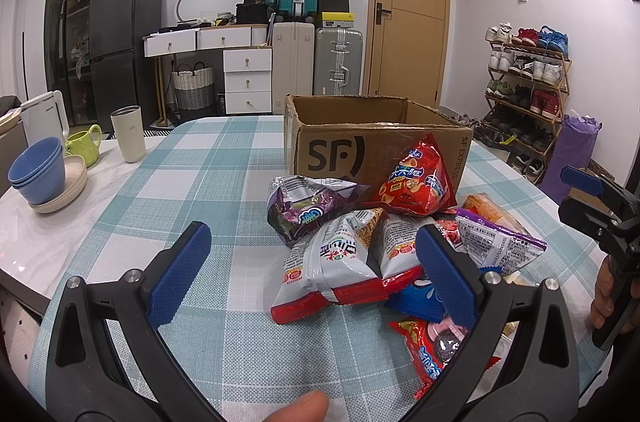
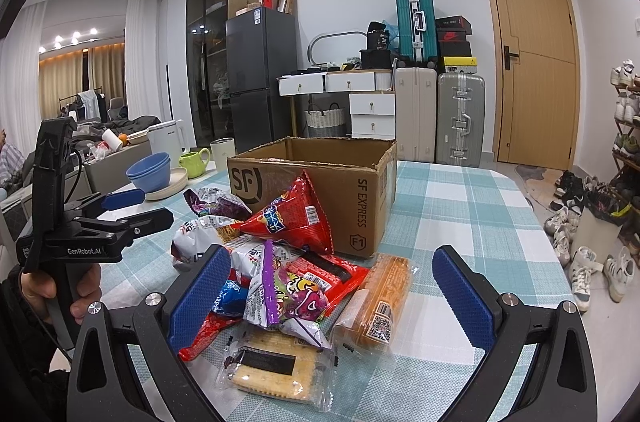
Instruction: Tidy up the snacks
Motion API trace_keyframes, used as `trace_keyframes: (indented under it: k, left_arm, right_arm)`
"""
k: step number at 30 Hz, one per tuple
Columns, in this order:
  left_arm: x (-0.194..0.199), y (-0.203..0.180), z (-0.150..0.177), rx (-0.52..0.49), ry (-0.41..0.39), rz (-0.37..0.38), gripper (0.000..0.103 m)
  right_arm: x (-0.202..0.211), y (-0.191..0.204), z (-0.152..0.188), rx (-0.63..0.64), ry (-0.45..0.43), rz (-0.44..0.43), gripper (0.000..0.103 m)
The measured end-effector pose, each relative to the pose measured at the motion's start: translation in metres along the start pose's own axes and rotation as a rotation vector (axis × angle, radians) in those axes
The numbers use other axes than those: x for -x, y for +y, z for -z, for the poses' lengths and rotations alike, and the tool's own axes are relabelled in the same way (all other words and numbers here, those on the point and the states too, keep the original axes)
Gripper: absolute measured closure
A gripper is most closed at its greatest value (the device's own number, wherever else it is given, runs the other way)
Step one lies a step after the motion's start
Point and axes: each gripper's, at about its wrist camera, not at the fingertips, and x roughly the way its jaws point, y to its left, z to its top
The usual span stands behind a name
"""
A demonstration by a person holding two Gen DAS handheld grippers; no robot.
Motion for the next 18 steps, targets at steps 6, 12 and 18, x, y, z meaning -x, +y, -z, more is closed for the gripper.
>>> trace_keyframes:
  k: [6, 12, 18]
  left_arm:
    - [0.0001, 0.0000, 0.0000, 0.000, 0.000, 0.000, 0.001]
    - [0.0000, -0.0001, 0.0000, 0.000, 0.000, -0.001, 0.001]
    - [0.0000, -0.0001, 0.0000, 0.000, 0.000, 0.000, 0.001]
  right_arm:
    - [0.0000, 0.0002, 0.0000, -0.002, 0.000, 0.000, 0.000]
    - [-0.0001, 0.0006, -0.0006, -0.002, 0.000, 0.002, 0.000]
    - [-0.0017, -0.0012, 0.0007, -0.005, 0.004, 0.002, 0.000]
